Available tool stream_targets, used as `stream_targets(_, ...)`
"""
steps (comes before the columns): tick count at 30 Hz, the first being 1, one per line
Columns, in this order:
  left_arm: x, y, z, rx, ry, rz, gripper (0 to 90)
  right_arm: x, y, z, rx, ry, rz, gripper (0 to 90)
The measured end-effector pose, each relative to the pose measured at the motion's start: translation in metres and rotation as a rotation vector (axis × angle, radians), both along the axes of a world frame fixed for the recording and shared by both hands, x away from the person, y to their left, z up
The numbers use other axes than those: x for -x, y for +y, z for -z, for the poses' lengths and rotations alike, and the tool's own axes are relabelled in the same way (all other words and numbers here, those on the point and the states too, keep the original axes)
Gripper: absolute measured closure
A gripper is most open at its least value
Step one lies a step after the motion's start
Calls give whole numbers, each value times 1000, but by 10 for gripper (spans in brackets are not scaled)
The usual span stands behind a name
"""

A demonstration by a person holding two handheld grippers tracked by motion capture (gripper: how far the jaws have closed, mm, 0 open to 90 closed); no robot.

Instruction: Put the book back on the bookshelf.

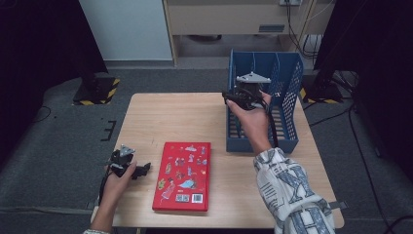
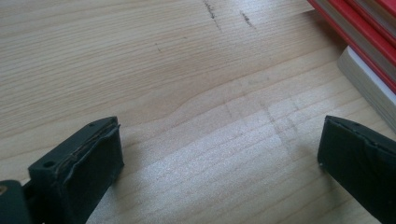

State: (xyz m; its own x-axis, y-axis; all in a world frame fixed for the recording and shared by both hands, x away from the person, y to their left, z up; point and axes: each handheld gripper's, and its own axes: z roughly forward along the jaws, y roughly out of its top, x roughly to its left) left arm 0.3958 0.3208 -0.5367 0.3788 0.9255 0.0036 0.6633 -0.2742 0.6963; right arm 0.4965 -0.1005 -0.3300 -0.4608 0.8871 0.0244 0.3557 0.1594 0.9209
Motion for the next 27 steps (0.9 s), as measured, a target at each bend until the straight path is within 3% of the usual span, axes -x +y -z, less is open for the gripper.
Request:
stream_targets(8, 0, 0, 0, -1, 1, 0, 0, 5, -6, 7, -2, -22, -17, 239)
stream_targets(14, 0, 0, 0, -1, 1, -1, 0, 13, -12, 16, -12, -12, -45, 184)
stream_targets(27, 0, -1, 0, -1, 1, -5, 0, 40, -22, 36, 24, 18, -111, 111)
